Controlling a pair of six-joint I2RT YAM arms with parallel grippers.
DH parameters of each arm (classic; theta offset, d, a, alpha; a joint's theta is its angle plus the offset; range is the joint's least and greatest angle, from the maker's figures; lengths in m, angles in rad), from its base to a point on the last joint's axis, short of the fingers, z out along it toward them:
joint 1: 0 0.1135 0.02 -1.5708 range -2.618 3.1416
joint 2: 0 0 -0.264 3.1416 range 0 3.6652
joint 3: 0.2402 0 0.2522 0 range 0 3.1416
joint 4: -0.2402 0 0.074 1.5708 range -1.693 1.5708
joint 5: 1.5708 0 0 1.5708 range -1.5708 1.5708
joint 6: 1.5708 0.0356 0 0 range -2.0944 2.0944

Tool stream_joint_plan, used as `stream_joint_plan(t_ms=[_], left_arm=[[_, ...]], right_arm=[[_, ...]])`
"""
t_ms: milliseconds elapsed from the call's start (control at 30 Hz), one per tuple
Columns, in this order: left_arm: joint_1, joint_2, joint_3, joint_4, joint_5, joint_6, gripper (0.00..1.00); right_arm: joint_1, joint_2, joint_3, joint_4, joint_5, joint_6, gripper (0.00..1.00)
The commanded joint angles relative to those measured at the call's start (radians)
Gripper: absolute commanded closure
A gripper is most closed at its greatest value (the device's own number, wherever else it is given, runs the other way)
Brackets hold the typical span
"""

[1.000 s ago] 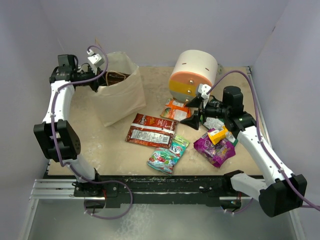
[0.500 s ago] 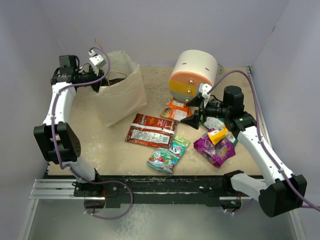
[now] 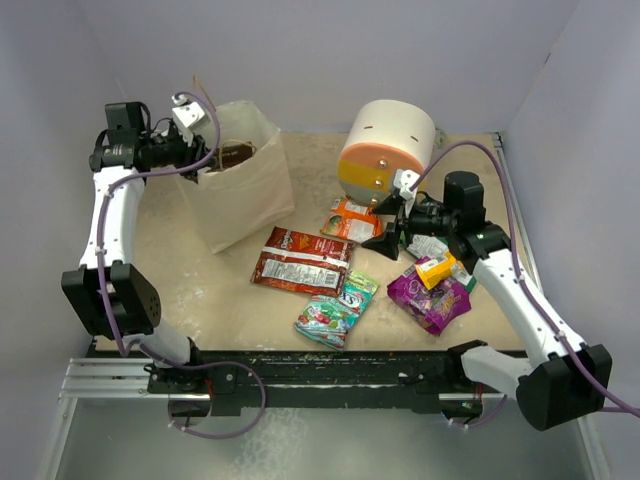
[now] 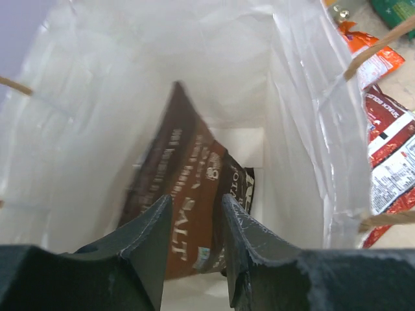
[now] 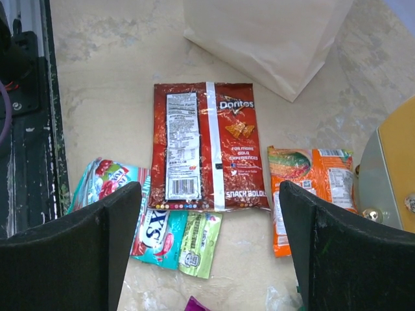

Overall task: Place the snacks into the paper bag
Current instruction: Place the snack in the paper bag.

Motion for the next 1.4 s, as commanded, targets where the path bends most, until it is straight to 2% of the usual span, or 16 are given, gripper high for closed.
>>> stream_joint_plan(t_ms=[0, 133, 467, 967, 1267, 1367], left_arm=[[-0.002, -0.081, 0.064, 0.023, -0.031, 0.046, 0.58], [-0.002, -0.122, 0.062, 0.038, -0.044, 0.049, 0.50], [-0.002, -0.198, 0.054, 0.096, -0.107, 0.008, 0.43], [-0.002, -0.300, -0.032, 0.197, -0.239, -0.031, 0.36], [-0.002, -0.335, 0.003, 0.087, -0.359, -0.077, 0.30], [-0.002, -0.378, -0.003, 0.038, -0.426, -0.123, 0.25]], right_arm=[[-0.004, 0.040, 0.084, -0.087, 0.026, -0.109, 0.11], [-0.004, 0.046, 0.068, -0.073, 0.054, -0.131, 0.11], [0.032, 0.089, 0.004, -0.012, 0.099, -0.133, 0.13], [0.250, 0.296, 0.043, 0.116, 0.236, -0.137, 0.16], [0.330, 0.469, 0.159, 0.133, 0.300, -0.148, 0.16], [0.348, 0.541, 0.207, 0.136, 0.347, -0.125, 0.16]])
